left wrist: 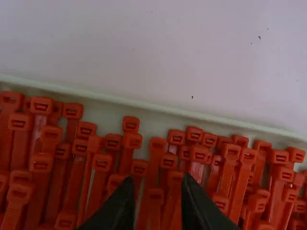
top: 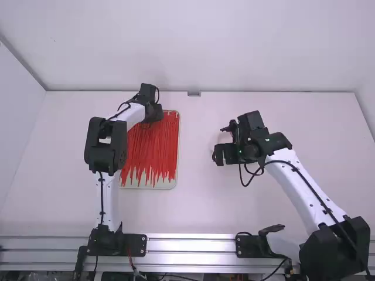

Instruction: Fasten the cable tie

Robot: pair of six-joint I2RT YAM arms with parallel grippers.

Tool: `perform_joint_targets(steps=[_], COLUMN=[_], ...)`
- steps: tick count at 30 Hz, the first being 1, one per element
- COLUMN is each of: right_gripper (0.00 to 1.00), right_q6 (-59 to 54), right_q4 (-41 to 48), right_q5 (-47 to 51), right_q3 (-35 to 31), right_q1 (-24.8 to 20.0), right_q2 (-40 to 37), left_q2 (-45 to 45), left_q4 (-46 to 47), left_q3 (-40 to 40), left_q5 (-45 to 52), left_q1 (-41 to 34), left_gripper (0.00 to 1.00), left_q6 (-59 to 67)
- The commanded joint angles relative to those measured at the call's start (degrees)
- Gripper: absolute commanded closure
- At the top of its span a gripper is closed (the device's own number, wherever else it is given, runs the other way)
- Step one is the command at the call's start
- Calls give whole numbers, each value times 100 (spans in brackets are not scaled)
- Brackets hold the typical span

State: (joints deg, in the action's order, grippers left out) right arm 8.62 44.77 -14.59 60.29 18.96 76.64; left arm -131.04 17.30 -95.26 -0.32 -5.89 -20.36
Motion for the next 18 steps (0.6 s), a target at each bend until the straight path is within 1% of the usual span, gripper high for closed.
perform_joint_targets(steps=[1,4,12,18], right_gripper=[0,0,0,0], right_q6=[9,11,4,-9], right_q4=[22,24,20,28], right_q5=[11,11,11,11], right_q3=[166,168,168,168], right_q1=[-17,-17,-17,-17], right_q2=[-109,-109,-109,-109], left_q2=[-103,-103,-103,-103], left_q4=[33,37,44,24], left_q3=[118,125,170,168], left_q5=[-68,-63,-83,-68], left_q1=[11,39,13,20], left_gripper=[78,83,84,93], left_q6=[24,2,-85,-85])
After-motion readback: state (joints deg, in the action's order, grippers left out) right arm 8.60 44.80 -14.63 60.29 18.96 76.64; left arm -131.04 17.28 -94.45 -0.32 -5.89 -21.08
